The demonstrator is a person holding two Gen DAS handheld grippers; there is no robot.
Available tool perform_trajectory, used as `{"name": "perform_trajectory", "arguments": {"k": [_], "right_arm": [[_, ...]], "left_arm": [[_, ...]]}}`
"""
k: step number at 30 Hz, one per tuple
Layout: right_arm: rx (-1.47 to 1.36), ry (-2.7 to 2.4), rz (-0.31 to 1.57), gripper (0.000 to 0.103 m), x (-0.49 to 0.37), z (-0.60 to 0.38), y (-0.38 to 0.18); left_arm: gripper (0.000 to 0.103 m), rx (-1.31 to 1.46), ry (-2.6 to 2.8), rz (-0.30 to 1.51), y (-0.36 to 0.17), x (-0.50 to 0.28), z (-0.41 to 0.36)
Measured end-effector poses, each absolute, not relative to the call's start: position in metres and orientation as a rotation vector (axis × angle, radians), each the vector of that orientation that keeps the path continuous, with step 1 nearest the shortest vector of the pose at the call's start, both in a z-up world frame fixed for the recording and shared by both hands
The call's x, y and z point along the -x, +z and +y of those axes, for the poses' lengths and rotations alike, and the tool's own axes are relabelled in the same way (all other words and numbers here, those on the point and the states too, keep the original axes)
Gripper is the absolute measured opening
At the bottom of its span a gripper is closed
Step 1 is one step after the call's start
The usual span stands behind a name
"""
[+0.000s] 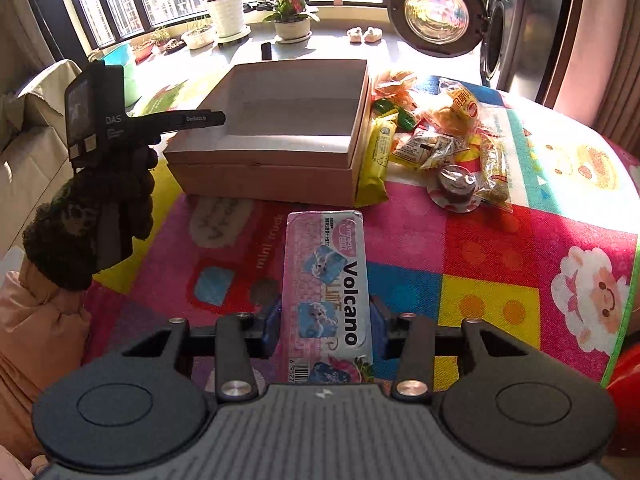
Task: Organize objects
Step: 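Grasp the pink Volcano pack with the right gripper, then carry the Volcano pack into the box and open the right gripper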
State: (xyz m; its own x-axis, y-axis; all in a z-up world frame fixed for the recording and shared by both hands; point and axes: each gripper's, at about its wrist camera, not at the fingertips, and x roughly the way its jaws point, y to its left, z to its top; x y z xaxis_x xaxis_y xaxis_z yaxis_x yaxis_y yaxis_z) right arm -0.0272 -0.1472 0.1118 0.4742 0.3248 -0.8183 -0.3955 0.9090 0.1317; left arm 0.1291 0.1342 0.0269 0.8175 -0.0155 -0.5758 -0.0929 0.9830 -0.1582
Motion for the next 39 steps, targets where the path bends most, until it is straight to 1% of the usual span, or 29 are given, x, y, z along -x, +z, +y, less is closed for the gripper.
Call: {"name": "perform_trajectory", "arguments": {"k": [5,10,13,16,19,21,24,29,33,39], "right_arm": [[0.058,0.565,0.957,0.043,0.011,-0.109,0.143],[0.075,0.568,0.814,0.043,-0.037,-0.071,0.176],[0.092,0.547,0.783,0.044,-0.082,-0.038,0.177],[0.074,0.503,0.809,0.046,-0.122,-0.024,0.166],[0.012,0.458,0.844,0.050,-0.142,-0.043,0.157],[0.012,0.411,0.833,0.054,-0.143,-0.064,0.151],[0.029,0.319,0.812,0.058,-0.139,-0.105,0.141],[0.032,0.155,0.828,0.059,-0.139,-0.171,0.118],[-0.008,0.093,0.869,0.060,-0.146,-0.199,0.098],[-0.127,0.197,0.933,0.058,-0.157,-0.196,0.076]], "left_arm": [[0.016,0.184,0.037,0.615,0.026,-0.129,0.135],[0.017,0.187,0.034,0.615,0.026,-0.129,0.136],[0.017,0.190,0.032,0.614,0.026,-0.129,0.137],[0.017,0.196,0.026,0.612,0.026,-0.129,0.138],[0.017,0.202,0.021,0.613,0.025,-0.128,0.140],[0.017,0.198,0.024,0.614,0.025,-0.128,0.139],[0.017,0.184,0.030,0.616,0.024,-0.127,0.136],[0.017,0.191,0.032,0.614,0.023,-0.127,0.137],[0.017,0.198,0.031,0.612,0.023,-0.127,0.138],[0.017,0.202,0.029,0.612,0.022,-0.127,0.140]]}}
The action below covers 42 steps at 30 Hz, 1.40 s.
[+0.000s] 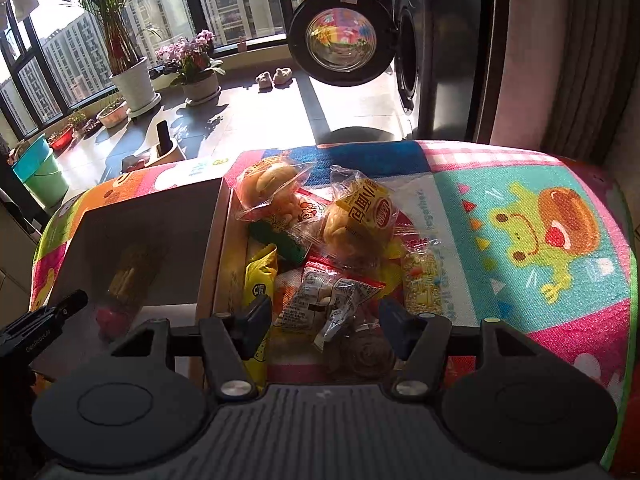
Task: Organize objects
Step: 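Carry the Volcano pack into the box and open the right gripper, then grasp the yellow stick snack with the right gripper and lift it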
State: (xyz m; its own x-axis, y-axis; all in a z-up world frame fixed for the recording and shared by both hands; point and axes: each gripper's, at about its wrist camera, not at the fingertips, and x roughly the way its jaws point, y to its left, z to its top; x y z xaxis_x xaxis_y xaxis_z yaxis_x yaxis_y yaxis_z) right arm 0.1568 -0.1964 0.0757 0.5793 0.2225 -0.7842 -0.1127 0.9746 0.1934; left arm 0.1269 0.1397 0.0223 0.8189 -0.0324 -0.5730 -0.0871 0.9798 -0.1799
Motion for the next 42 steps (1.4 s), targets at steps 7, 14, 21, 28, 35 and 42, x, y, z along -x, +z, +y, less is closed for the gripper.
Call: {"name": "perform_trajectory", "arguments": {"k": [7,14,21,28,35,42], "right_arm": [[-0.313,0.244,1.005,0.040,-0.184,-0.180,0.044],[-0.255,0.239,1.047,0.030,-0.174,-0.180,0.037],[-0.184,0.186,1.095,0.025,-0.134,-0.207,0.032],[-0.147,0.274,0.957,0.024,-0.105,-0.206,0.059],[-0.270,0.270,0.930,0.025,-0.159,-0.185,0.048],[-0.355,0.282,0.959,0.030,-0.184,-0.178,0.029]], "left_arm": [[0.017,0.205,0.026,0.613,0.021,-0.128,0.140],[0.017,0.206,0.025,0.613,0.021,-0.128,0.140],[0.017,0.212,0.023,0.614,0.020,-0.129,0.140],[0.017,0.211,0.025,0.614,0.019,-0.129,0.140],[0.017,0.211,0.025,0.613,0.019,-0.129,0.141],[0.017,0.200,0.028,0.615,0.019,-0.128,0.139]]}}
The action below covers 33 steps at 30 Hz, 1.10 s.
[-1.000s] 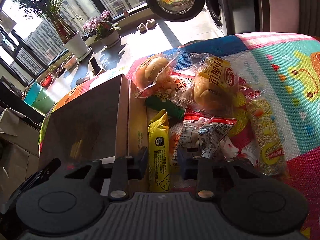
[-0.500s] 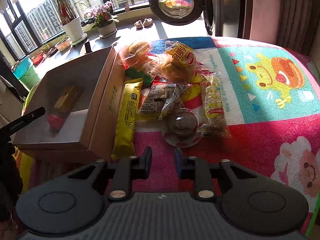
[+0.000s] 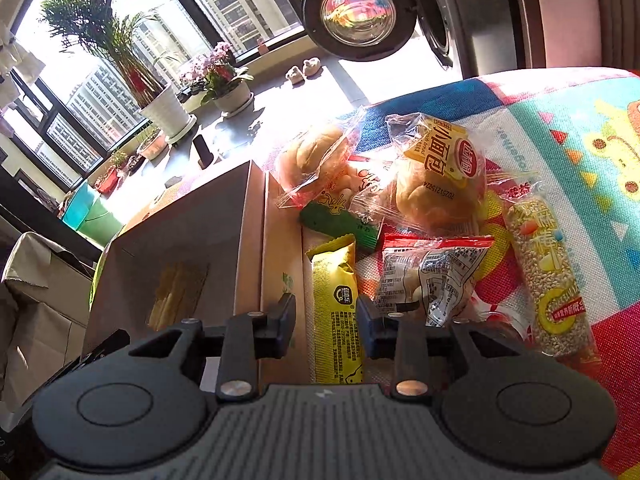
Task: Organize objects
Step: 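Grasp the yellow stick snack with the right gripper and lift it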
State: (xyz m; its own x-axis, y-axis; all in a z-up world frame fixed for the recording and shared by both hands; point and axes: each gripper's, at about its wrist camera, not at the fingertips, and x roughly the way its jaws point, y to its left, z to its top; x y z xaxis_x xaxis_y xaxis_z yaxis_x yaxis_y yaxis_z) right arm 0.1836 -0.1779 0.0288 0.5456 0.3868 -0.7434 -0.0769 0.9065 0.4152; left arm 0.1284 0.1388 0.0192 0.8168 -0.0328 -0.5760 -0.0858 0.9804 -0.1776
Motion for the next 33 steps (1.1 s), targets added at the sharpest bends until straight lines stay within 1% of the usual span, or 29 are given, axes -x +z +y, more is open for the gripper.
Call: {"name": "perform_trajectory", "arguments": {"k": [1,3,12,17,19,20,21,23,33], "right_arm": [[-0.345,0.290,0.970,0.029,-0.183,-0.177,0.028],[-0.323,0.282,1.000,0.021,-0.178,-0.178,0.027],[-0.163,0.293,1.034,0.020,-0.111,-0.189,0.039],[-0.028,0.275,1.001,0.020,-0.064,-0.192,0.049],[0.071,0.263,0.944,0.020,-0.050,-0.187,0.054],[0.130,0.259,0.907,0.024,-0.046,-0.181,0.056],[0.170,0.256,0.883,0.030,-0.043,-0.178,0.055],[0.204,0.256,0.864,0.034,-0.047,-0.169,0.056],[0.266,0.281,0.876,0.033,-0.101,-0.133,0.032]], "left_arm": [[0.017,0.200,0.028,0.615,0.019,-0.128,0.139],[0.017,0.201,0.028,0.615,0.019,-0.128,0.138],[0.017,0.202,0.027,0.615,0.019,-0.128,0.139],[0.017,0.203,0.027,0.615,0.019,-0.128,0.138],[0.017,0.204,0.027,0.615,0.019,-0.128,0.138],[0.017,0.204,0.027,0.615,0.019,-0.128,0.138],[0.017,0.203,0.027,0.615,0.019,-0.128,0.138],[0.017,0.202,0.027,0.615,0.019,-0.128,0.138],[0.018,0.205,0.027,0.615,0.019,-0.128,0.139]]}}
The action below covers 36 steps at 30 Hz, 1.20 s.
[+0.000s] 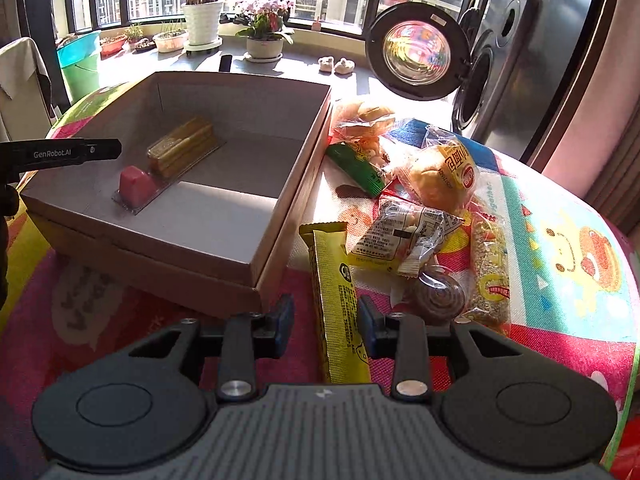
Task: Organize objects
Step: 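Grasp the yellow stick snack with the right gripper and lift it, then lower the yellow stick snack into the box and release it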
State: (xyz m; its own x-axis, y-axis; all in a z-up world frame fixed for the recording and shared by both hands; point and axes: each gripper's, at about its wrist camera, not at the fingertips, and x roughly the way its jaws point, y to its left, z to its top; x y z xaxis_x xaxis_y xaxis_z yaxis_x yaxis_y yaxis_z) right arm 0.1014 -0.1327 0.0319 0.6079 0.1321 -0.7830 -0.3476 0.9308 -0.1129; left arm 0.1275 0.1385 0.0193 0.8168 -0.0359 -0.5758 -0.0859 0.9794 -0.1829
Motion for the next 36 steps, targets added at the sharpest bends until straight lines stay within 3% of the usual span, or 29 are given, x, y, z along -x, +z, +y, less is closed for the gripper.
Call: {"name": "perform_trajectory", "arguments": {"k": [5,9,21,31,36], "right_arm": [[0.201,0.310,0.898,0.033,-0.116,-0.144,0.024],[0.214,0.297,0.902,0.026,-0.106,-0.147,0.025],[0.155,0.330,1.119,0.022,0.002,-0.173,0.049],[0.052,0.471,0.855,0.021,-0.010,-0.129,0.171],[0.076,0.499,0.778,0.021,-0.056,-0.093,0.198]], "left_arm": [[0.019,0.205,0.033,0.615,0.020,-0.127,0.138],[0.019,0.202,0.034,0.614,0.020,-0.126,0.137],[0.019,0.206,0.033,0.613,0.020,-0.126,0.138],[0.019,0.221,0.027,0.613,0.020,-0.125,0.140],[0.019,0.227,0.023,0.615,0.020,-0.126,0.141]]}}
